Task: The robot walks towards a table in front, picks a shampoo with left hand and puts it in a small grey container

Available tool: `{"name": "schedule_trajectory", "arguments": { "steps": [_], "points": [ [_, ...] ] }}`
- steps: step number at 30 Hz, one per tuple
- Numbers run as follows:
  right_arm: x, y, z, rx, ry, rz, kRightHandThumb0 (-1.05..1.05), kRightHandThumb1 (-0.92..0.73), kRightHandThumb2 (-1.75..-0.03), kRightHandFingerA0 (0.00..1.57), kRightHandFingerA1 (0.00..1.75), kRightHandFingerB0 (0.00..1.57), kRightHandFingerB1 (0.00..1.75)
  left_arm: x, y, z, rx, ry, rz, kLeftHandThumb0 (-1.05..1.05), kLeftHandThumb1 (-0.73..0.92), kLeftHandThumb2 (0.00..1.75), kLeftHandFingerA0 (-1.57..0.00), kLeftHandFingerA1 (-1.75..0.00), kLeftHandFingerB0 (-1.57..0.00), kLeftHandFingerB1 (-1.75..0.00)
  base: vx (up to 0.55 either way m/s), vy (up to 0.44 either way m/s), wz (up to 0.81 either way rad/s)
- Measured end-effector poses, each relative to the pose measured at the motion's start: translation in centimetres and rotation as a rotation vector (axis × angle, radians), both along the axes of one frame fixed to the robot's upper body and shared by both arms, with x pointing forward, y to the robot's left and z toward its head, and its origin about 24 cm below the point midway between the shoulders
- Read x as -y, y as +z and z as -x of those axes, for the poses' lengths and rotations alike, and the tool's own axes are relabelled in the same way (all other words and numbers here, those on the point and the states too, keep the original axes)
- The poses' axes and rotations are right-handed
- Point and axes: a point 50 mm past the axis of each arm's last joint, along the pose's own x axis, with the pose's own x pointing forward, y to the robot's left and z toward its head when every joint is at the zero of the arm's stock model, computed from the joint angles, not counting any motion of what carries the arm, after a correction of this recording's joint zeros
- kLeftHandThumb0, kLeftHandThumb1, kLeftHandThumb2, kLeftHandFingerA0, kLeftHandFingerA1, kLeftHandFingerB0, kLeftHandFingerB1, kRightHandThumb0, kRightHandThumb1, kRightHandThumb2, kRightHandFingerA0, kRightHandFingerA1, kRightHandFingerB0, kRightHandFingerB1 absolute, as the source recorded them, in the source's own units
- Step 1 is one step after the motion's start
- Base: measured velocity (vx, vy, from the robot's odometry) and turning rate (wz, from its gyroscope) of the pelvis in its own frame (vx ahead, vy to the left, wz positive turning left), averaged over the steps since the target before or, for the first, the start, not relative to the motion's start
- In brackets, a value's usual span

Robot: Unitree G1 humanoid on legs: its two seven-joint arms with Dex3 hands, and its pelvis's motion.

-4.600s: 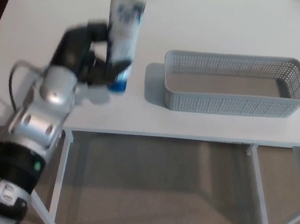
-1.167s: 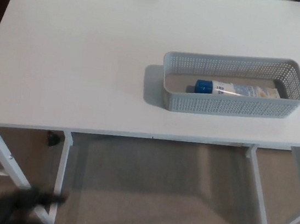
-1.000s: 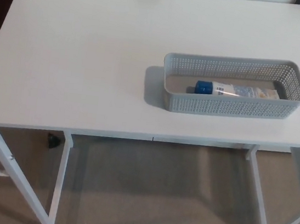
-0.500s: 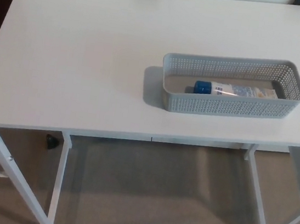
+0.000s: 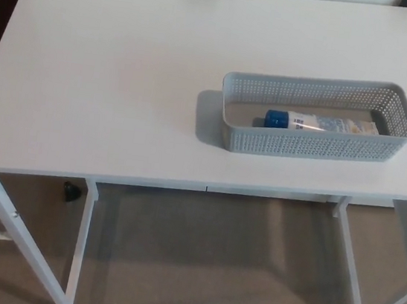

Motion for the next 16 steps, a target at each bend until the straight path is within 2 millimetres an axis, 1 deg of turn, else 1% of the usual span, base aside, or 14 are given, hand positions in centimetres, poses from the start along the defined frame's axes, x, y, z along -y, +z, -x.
{"name": "schedule_trajectory", "arguments": {
  "steps": [1,2,3,4,5,7,8,16],
  "points": [
    [0.1,0.1,-0.1,0.019,-0.016,0.007,-0.44,-0.75,-0.62,0.6,0.42,0.38,0.34,-0.1,0.0,-0.1,0.004,0.004,-0.003,-0.63,0.7,0.6,-0.38,-0.36,-0.3,-0.31,0.0,0.0,0.0],
    [0.2,0.2,-0.1,0.029,-0.023,0.008,-0.5,-0.66,-0.86,0.53,0.54,0.37,0.47,-0.1,0.0,-0.1,0.007,0.006,-0.003,-0.63,0.7,0.62,-0.38,-0.38,-0.29,-0.31,0.0,0.0,0.0],
    [0.3,0.3,-0.3,0.052,-0.04,0.008,-0.5,-0.66,-0.86,0.53,0.54,0.37,0.47,-0.2,0.1,0.0,0.014,0.018,0.001,-0.63,0.7,0.62,-0.38,-0.38,-0.29,-0.31,0.0,0.0,0.0],
    [0.3,0.3,-0.3,0.059,-0.044,0.008,-0.43,-0.77,-0.62,0.59,0.42,0.44,0.36,-0.2,0.1,0.0,0.017,0.022,0.002,-0.63,0.7,0.6,-0.39,-0.37,-0.3,-0.31,0.0,0.0,0.0],
    [0.4,0.5,-0.5,0.077,-0.051,0.008,-0.43,-0.75,-0.62,0.58,0.43,0.39,0.35,-0.3,0.1,-0.1,0.028,0.031,0.006,-0.62,0.7,0.6,-0.39,-0.37,-0.3,-0.31,0.0,0.0,0.0],
    [0.4,0.6,-0.8,0.095,-0.056,0.007,-0.42,-0.76,-0.62,0.57,0.43,0.41,0.36,-0.4,0.2,-0.2,0.039,0.041,0.01,-0.62,0.7,0.6,-0.4,-0.37,-0.31,-0.31,0.0,0.0,0.0],
    [0.5,0.6,-0.8,0.1,-0.058,0.007,-0.42,-0.76,-0.63,0.55,0.43,0.39,0.36,-0.4,0.2,-0.1,0.042,0.045,0.011,-0.62,0.7,0.61,-0.42,-0.39,-0.33,-0.32,0.0,0.0,0.0],
    [0.4,0.8,-1.1,0.119,-0.06,0.004,-0.42,-0.76,-0.63,0.54,0.42,0.38,0.35,-0.5,0.3,-0.2,0.053,0.047,0.013,-0.59,0.71,0.6,-0.42,-0.38,-0.34,-0.32,0.0,0.0,0.0]
  ]
}}
